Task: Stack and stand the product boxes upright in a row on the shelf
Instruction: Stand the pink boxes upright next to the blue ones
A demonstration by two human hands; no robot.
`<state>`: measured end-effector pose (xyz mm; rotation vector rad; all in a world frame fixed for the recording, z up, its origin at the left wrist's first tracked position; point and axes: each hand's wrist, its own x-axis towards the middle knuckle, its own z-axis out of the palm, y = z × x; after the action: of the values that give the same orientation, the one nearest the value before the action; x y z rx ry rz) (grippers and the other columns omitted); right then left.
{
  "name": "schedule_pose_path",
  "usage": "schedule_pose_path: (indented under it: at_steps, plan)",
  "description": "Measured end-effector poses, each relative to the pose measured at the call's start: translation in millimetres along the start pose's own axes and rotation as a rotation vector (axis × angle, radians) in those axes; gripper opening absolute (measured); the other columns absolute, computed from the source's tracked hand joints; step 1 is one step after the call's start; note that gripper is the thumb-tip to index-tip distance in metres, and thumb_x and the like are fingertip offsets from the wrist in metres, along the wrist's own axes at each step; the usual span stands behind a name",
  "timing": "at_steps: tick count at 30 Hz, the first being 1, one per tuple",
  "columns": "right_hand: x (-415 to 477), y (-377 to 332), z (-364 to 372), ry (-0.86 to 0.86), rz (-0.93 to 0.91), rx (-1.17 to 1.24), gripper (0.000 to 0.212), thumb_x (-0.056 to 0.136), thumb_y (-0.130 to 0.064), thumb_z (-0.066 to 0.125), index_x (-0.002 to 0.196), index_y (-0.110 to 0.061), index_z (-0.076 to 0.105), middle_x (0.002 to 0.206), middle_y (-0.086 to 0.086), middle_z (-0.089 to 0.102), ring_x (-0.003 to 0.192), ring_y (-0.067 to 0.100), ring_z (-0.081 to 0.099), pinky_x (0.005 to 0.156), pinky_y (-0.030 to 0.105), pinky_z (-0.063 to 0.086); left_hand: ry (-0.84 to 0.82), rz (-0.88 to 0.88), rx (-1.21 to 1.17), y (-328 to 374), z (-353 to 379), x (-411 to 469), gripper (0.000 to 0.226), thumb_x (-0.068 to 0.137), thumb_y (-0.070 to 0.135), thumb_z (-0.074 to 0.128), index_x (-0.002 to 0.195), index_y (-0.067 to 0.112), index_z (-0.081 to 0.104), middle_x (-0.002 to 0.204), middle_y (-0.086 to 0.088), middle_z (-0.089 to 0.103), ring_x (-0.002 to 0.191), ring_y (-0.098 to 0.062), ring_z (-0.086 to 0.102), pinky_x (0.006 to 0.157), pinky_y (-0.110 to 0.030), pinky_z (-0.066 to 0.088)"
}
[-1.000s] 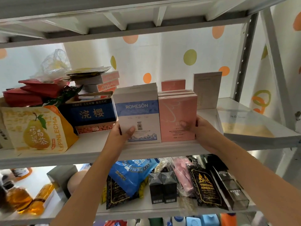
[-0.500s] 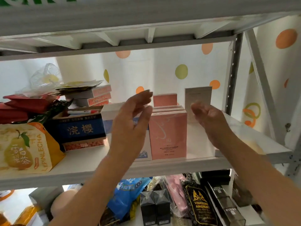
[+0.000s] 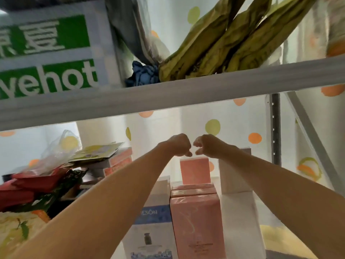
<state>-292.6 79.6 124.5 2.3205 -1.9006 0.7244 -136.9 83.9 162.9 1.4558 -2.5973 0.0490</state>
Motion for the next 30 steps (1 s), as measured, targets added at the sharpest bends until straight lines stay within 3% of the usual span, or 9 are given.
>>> schedule_pose_path:
  at_steps: [3, 6, 9, 12, 17, 20, 25, 30]
  plan:
    - [18, 2, 17, -0.075, 0.041, -0.08, 0.056, 0.086, -0.019, 0.071, 0.138, -0.012, 0.053, 0.137, 0.008, 0.058, 0.128, 0.025, 0.052, 0.106, 0.036, 0.042, -0.02, 0.0, 0.015, -12, 4, 8, 0.036, 0.086, 0.024, 0.071, 0.115, 0.003, 0.07, 0.118, -0.006, 0.067, 0.113, -0.024, 0.061, 0.098, -0.038, 0.048]
    - [25, 4, 39, -0.226, 0.055, -0.175, 0.06, 0.087, -0.016, 0.067, 0.143, -0.015, 0.046, 0.14, 0.006, 0.054, 0.13, 0.026, 0.05, 0.103, 0.035, 0.043, -0.034, -0.003, -0.036, -15, 7, 6, 0.024, 0.083, 0.018, 0.073, 0.102, 0.004, 0.069, 0.098, -0.005, 0.068, 0.098, -0.026, 0.06, 0.085, -0.032, 0.047]
    - [22, 12, 62, -0.23, 0.038, -0.18, 0.034, 0.086, -0.012, 0.059, 0.12, -0.013, 0.059, 0.117, 0.005, 0.062, 0.116, 0.028, 0.059, 0.078, 0.027, 0.04, -0.04, -0.007, -0.057, -14, 9, 1, 0.044, 0.084, 0.017, 0.072, 0.126, 0.006, 0.062, 0.122, -0.004, 0.066, 0.115, -0.024, 0.059, 0.097, -0.032, 0.047]
    - [5, 7, 63, -0.125, -0.02, -0.21, 0.009, 0.088, -0.015, 0.055, 0.092, -0.017, 0.063, 0.098, 0.004, 0.062, 0.103, 0.028, 0.062, 0.075, 0.031, 0.043, -0.005, 0.02, -0.065, -13, 13, -7, 0.054, 0.086, 0.016, 0.07, 0.137, 0.011, 0.052, 0.13, -0.005, 0.061, 0.12, -0.023, 0.056, 0.1, -0.032, 0.046]
    - [-27, -17, 16, 0.027, -0.098, -0.129, 0.025, 0.087, -0.014, 0.057, 0.063, -0.021, 0.056, 0.068, -0.006, 0.051, 0.075, 0.022, 0.053, 0.066, 0.032, 0.04, 0.019, 0.101, 0.01, -7, 7, -27, 0.056, 0.092, 0.022, 0.063, 0.144, 0.015, 0.042, 0.136, -0.002, 0.057, 0.123, -0.019, 0.054, 0.102, -0.03, 0.044]
    - [-46, -28, -12, -0.012, -0.139, -0.086, 0.02, 0.089, -0.021, 0.061, 0.087, -0.003, 0.07, 0.081, 0.006, 0.064, 0.076, 0.024, 0.058, 0.07, 0.039, 0.046, 0.013, 0.126, 0.13, -4, 5, -37, 0.053, 0.093, 0.03, 0.06, 0.142, 0.017, 0.045, 0.139, -0.003, 0.053, 0.127, -0.024, 0.05, 0.104, -0.034, 0.041]
    - [-79, -50, -32, 0.006, -0.161, 0.017, 0.032, 0.088, -0.032, 0.066, 0.105, -0.006, 0.073, 0.094, 0.012, 0.073, 0.087, 0.027, 0.067, 0.082, 0.044, 0.054, 0.091, 0.192, 0.167, -3, 7, -62, 0.019, 0.093, 0.025, 0.057, 0.106, 0.011, 0.06, 0.097, -0.005, 0.061, 0.092, -0.023, 0.056, 0.077, -0.031, 0.04]
    - [-93, -55, -26, 0.002, -0.128, 0.093, 0.03, 0.086, -0.025, 0.069, 0.112, -0.009, 0.072, 0.1, 0.007, 0.073, 0.093, 0.023, 0.066, 0.086, 0.039, 0.052, 0.085, 0.181, 0.116, -4, 9, -78, 0.022, 0.095, 0.027, 0.056, 0.111, 0.013, 0.062, 0.097, -0.001, 0.057, 0.091, -0.019, 0.05, 0.079, -0.031, 0.038]
